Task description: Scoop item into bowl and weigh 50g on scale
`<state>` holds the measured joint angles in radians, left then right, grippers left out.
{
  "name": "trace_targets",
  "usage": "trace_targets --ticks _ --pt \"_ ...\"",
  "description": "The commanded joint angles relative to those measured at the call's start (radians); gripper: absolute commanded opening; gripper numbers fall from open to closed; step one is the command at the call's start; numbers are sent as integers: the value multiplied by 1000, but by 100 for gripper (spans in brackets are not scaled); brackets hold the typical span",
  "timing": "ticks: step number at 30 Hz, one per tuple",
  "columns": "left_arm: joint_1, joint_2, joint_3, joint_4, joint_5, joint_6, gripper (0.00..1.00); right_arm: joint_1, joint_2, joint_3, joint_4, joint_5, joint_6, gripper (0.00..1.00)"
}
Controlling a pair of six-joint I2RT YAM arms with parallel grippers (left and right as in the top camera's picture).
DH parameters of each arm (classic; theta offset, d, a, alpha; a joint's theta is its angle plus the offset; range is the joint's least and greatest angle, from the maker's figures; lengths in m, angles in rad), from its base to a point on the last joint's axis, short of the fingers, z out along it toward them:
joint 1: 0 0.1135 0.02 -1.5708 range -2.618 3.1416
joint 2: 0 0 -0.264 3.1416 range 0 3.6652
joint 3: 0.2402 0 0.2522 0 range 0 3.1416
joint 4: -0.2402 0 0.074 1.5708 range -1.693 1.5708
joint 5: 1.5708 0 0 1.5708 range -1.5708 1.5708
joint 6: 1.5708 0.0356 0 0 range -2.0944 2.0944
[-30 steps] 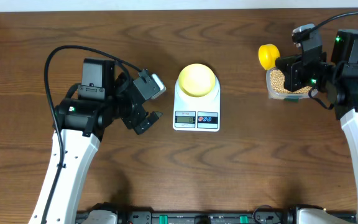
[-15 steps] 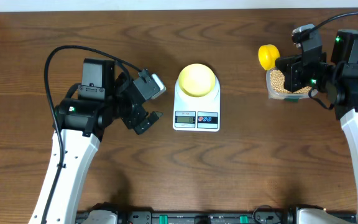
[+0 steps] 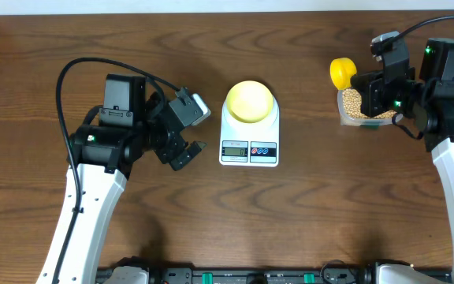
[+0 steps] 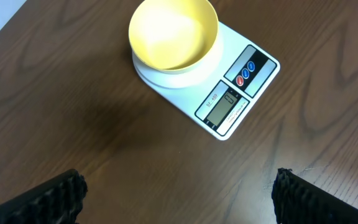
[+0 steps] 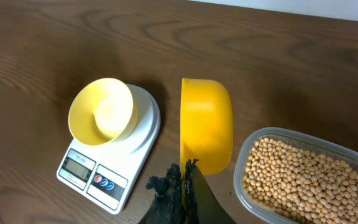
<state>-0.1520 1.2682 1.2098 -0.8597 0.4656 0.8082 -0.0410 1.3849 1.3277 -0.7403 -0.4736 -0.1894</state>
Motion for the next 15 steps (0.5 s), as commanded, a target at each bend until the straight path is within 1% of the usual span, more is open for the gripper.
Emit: trace_targets --ticks 1,5,15 --pt "5 5 -5 1 9 -9 97 3 1 18 -1 4 -10 1" --pt "5 5 -5 1 9 -9 98 3 1 18 -8 3 17 1" --pt "5 5 -5 1 9 -9 98 3 1 18 -18 -6 17 1"
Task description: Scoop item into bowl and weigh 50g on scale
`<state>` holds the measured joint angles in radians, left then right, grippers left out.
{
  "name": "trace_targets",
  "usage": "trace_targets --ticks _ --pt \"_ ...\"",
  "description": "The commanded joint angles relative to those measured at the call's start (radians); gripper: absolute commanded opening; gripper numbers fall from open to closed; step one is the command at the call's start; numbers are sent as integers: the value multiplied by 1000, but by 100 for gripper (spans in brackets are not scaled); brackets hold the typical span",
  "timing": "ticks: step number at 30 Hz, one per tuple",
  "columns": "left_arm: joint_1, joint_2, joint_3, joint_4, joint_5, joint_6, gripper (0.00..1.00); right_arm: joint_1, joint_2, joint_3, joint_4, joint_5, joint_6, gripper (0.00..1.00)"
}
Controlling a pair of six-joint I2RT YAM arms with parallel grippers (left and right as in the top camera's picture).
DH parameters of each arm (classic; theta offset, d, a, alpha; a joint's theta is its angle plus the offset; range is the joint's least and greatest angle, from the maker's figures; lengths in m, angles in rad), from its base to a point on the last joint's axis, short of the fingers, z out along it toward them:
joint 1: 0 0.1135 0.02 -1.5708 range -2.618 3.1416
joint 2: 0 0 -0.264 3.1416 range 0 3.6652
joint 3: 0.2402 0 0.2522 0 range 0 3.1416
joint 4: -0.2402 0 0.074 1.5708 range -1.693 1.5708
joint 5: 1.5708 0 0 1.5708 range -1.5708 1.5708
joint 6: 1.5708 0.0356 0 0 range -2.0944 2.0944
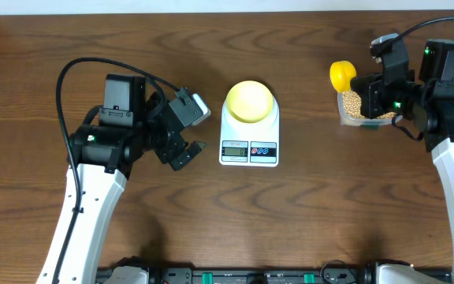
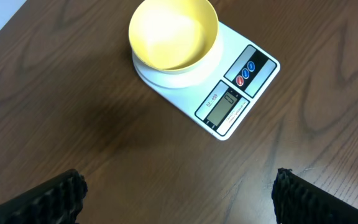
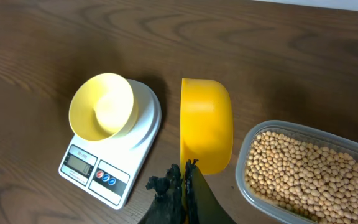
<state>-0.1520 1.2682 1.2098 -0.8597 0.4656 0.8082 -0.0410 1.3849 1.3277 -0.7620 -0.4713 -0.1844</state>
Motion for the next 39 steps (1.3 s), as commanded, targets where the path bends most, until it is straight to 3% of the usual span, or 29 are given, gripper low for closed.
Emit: trace_targets --ticks 1,10,25,35,39 --pt "5 5 -5 1 9 -9 98 3 1 18 10 -19 12 1" --pt "5 5 -5 1 9 -9 98 -27 1 18 13 90 55 1" --pt "5 5 -5 1 9 -9 97 -152 3 18 99 -18 452 1" --pt "5 5 -5 1 9 -9 98 -152 26 87 83 33 453 1" --pt "5 5 -5 1 9 -9 98 -151 142 240 -47 60 398 1"
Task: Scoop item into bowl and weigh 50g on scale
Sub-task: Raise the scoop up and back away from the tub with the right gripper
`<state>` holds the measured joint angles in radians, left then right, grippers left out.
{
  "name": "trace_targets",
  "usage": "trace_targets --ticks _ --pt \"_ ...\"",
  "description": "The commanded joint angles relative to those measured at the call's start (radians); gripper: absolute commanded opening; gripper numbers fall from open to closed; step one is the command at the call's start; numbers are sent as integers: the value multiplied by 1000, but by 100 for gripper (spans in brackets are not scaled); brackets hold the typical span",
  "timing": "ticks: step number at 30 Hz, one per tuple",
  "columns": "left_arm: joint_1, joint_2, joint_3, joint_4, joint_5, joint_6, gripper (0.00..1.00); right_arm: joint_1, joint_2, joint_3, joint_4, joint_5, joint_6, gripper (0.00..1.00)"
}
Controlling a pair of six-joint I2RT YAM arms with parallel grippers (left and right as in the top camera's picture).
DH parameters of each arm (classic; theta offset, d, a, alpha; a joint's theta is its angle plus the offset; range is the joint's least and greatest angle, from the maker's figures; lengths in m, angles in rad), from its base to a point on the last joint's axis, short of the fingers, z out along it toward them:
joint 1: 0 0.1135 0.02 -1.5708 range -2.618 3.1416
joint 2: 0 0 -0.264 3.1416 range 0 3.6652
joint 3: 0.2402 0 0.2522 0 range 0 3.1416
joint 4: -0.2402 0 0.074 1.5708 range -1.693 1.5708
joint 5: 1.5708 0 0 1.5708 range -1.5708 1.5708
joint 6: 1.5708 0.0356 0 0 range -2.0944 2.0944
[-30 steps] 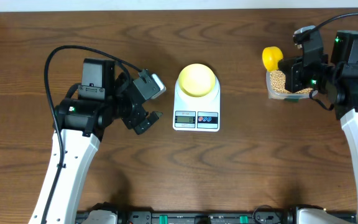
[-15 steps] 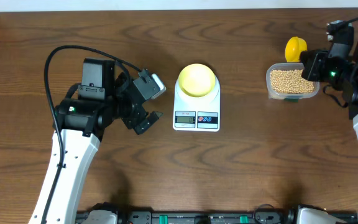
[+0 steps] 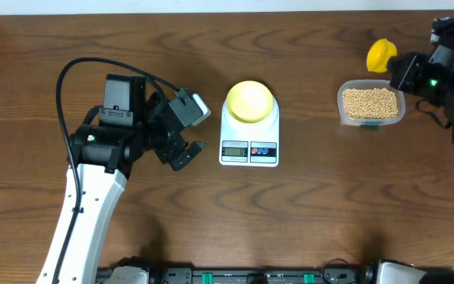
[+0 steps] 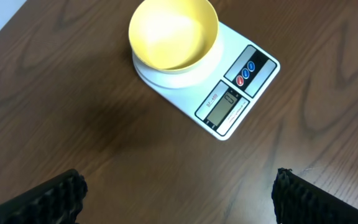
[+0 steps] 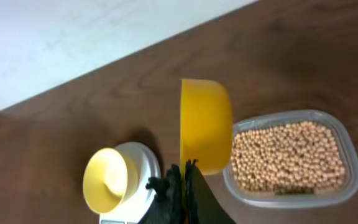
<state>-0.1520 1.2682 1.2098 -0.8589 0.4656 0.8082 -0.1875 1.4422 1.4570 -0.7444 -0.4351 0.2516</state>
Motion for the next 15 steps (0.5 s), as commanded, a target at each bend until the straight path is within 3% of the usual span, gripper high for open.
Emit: trace_targets --ticks 1,8,15 --pt "5 5 -5 0 9 -9 97 -5 110 145 -93 23 -48 1" --pt "5 5 -5 0 9 -9 98 43 345 482 -417 168 -147 1" --pt "5 5 -5 0 9 -9 97 72 423 538 -554 227 -216 1"
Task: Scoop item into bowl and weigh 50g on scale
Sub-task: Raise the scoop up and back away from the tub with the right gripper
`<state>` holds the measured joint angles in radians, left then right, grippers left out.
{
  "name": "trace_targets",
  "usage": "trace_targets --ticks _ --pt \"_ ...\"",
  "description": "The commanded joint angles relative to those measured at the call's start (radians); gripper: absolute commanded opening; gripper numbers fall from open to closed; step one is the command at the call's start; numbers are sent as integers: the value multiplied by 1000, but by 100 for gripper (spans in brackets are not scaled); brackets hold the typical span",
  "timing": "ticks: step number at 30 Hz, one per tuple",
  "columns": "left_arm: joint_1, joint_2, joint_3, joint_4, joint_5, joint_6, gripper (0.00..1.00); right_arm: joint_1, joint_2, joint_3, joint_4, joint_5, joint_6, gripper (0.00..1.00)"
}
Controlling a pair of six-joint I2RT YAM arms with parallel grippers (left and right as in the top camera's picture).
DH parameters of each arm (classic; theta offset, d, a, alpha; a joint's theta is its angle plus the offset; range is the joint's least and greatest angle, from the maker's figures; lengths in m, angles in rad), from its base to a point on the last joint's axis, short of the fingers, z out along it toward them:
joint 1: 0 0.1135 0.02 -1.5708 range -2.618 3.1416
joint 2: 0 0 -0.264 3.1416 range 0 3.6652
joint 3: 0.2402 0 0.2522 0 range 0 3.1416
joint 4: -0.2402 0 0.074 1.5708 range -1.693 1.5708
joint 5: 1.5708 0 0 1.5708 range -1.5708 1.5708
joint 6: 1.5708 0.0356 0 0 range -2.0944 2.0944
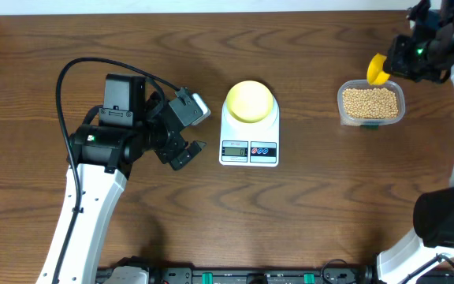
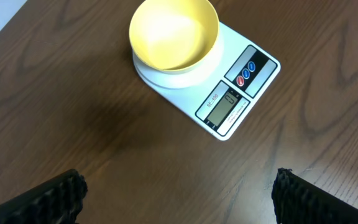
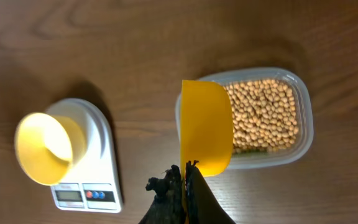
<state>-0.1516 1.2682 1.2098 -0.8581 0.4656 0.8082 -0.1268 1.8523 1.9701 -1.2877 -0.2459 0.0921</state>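
Note:
A pale yellow bowl [image 1: 249, 101] stands empty on the white scale [image 1: 249, 150] at mid table; the left wrist view shows bowl [image 2: 173, 34] and scale [image 2: 238, 99] too. A clear tub of soybeans [image 1: 371, 105] lies at the right. My right gripper [image 3: 186, 169] is shut on the handle of a yellow scoop [image 3: 206, 127], held above the tub's left end [image 3: 266, 115]; overhead the scoop [image 1: 377, 69] hangs over the tub's far edge. My left gripper [image 1: 186, 151] hovers open left of the scale, its fingertips [image 2: 61, 194] wide apart over bare wood.
The brown wooden table [image 1: 290, 213] runs to a white wall edge at the back. A black cable [image 1: 77, 67] loops from the left arm. The right arm reaches along the right border.
My right gripper has turned with the scoop, which was beyond the tub's far edge and now hangs over the tub's far left part. The left arm has not moved.
The scoop, held by my right gripper, was at the tub's left far corner. It was then a little farther back, then high beyond the tub's far edge, and now it is over the tub. The bowl stayed empty and the left gripper open.

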Motion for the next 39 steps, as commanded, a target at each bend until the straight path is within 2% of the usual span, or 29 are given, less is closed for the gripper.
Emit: trace_targets --ticks 1,12,20,35,39 --pt "5 5 -5 -1 9 -9 98 13 14 25 -6 38 -69 1" --pt "5 5 -5 -1 9 -9 98 12 14 25 106 38 -188 1" --pt "5 5 -5 -1 9 -9 97 9 14 25 158 37 -214 1" --pt "5 5 -5 -1 9 -9 98 9 15 25 135 36 -241 1" --pt "5 5 -5 -1 9 -9 98 9 15 25 68 31 -239 1"
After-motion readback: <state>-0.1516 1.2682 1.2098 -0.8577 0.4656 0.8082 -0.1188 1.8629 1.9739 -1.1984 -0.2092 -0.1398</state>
